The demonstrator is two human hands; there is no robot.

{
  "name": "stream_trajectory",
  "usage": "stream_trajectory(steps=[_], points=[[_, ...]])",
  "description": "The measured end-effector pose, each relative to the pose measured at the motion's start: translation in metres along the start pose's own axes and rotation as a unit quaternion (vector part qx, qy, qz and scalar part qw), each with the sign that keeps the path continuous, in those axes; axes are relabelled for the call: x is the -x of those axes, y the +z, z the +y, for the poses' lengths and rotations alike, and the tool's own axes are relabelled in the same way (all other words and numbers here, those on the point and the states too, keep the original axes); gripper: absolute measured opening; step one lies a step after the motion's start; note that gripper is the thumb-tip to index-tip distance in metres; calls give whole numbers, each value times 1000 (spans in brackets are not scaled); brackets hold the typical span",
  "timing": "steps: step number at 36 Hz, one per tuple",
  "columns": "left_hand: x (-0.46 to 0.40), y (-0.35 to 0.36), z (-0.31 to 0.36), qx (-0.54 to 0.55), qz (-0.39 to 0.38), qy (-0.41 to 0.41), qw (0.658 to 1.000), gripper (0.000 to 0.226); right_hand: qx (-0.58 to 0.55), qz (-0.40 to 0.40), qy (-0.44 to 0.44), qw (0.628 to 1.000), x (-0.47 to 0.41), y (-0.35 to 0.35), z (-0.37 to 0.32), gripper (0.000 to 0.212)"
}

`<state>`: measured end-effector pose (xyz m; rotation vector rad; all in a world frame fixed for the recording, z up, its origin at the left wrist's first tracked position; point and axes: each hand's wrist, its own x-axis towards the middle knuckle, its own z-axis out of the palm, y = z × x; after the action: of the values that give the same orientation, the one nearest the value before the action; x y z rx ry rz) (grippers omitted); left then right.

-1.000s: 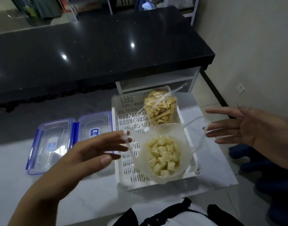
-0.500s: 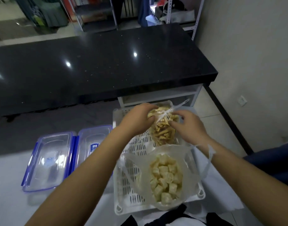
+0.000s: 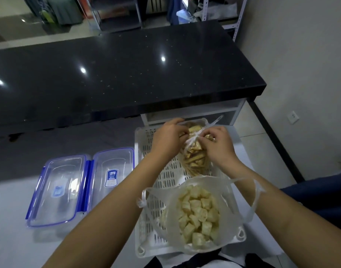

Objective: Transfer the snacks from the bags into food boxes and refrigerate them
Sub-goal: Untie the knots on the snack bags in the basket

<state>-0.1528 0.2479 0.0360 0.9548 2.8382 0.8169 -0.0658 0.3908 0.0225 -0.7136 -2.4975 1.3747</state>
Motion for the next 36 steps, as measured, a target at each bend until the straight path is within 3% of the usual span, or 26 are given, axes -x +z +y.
stream_trajectory(steps=[6, 15, 20, 26, 30, 33, 36], points=[[34, -21, -8, 83, 13, -31, 996, 10, -35, -67, -64, 995, 3, -20, -10, 6], [107, -33, -37, 141, 65, -143, 977, 2, -34, -92, -122, 988, 5, -37, -6, 9], [120, -26, -35, 180, 47, -116, 976, 13, -17, -138, -112, 984, 13, -23, -3, 17], [99, -40, -20, 179, 17, -51, 982, 37, 82, -199, -193, 957, 21, -17, -25, 25], [78, -38, -2, 135, -30, -41, 990, 37, 215, -161, -246, 931, 26, -9, -30, 19], [69, -35, 6, 121, -48, -49, 990, 27, 224, -128, -262, 930, 27, -12, -29, 14], [64, -37, 6, 95, -3, -20, 995, 19, 223, -92, -255, 936, 27, -20, -30, 13]])
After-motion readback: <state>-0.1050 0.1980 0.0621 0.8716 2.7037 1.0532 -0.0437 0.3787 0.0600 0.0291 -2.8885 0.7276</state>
